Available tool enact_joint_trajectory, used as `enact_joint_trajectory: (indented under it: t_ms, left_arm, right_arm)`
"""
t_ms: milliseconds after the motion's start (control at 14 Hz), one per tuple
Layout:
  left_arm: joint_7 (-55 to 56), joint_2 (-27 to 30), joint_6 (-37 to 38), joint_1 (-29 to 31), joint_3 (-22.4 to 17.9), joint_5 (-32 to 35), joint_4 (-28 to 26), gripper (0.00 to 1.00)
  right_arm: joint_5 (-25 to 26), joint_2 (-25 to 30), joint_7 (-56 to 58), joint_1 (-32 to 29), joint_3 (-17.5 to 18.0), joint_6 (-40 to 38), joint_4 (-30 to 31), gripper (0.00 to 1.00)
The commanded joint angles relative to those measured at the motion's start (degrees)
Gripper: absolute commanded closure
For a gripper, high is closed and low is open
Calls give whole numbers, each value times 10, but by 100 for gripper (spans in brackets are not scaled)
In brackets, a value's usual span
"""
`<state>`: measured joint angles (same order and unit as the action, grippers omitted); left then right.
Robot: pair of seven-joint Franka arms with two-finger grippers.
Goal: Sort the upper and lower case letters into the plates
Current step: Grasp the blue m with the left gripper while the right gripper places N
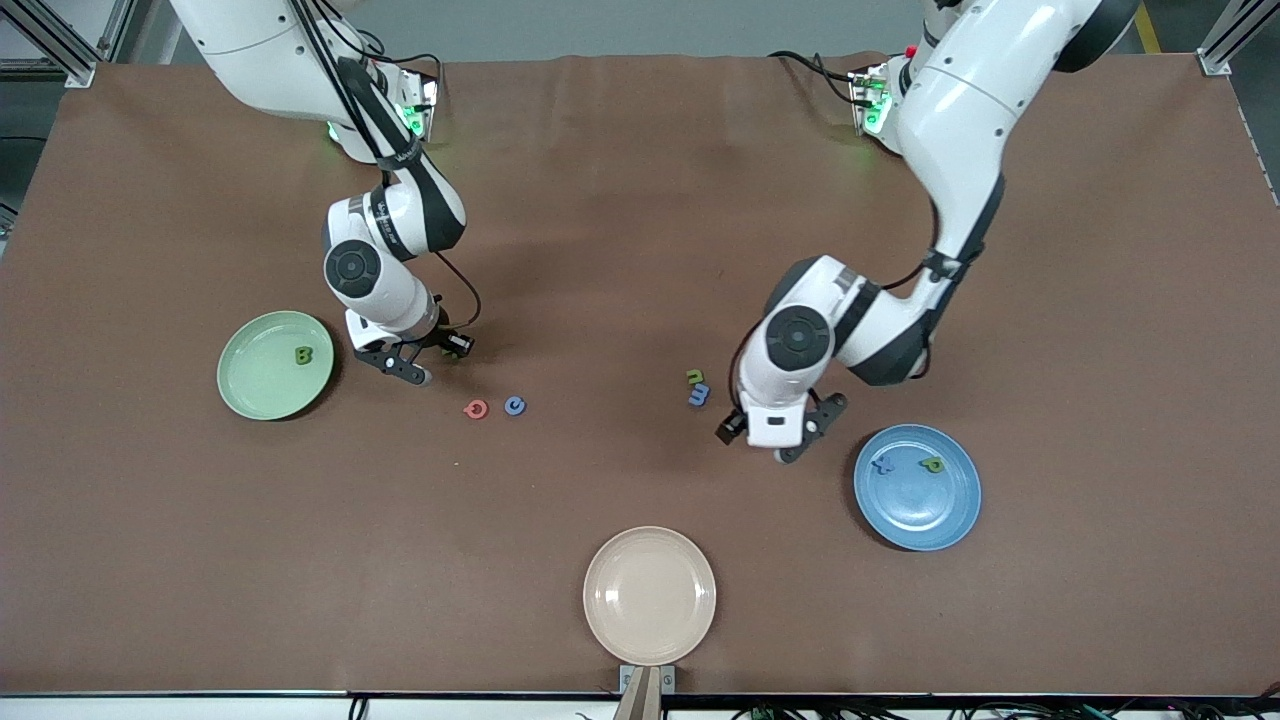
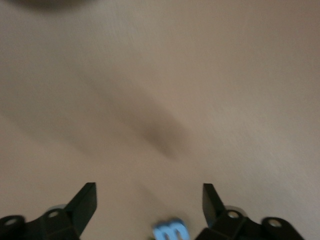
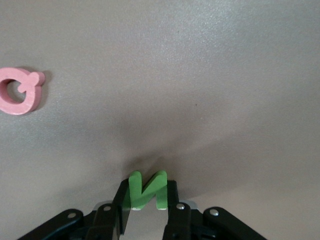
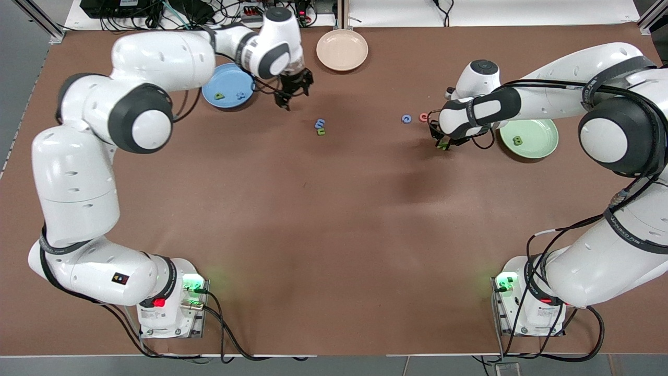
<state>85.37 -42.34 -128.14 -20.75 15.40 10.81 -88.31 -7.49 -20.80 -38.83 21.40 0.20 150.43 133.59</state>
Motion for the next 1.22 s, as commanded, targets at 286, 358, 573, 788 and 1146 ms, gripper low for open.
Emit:
enact_joint_trajectory:
  t_ms: [286, 358, 573, 788, 1146]
  left_arm:
    - [143, -75, -48, -49, -9, -4, 44, 20]
    - [149, -78, -48, -49, -9, -4, 44, 21]
    - [160, -74, -48, -54, -9, -3, 44, 21]
    - [160, -76, -48, -62, -9, -1, 44, 21]
    - [159, -73, -40, -64, -9, 2, 40, 38]
  right_arm:
    - [16, 122, 125, -78, -14, -152, 4, 86]
    - [16, 140, 172, -103, -14, -172, 7, 86]
    - [20, 161, 343, -206, -14, -186, 17, 86]
    - [64, 157, 450, -293, -13, -163, 27, 86]
    - [71, 104, 539, -365, -13, -11, 65, 86]
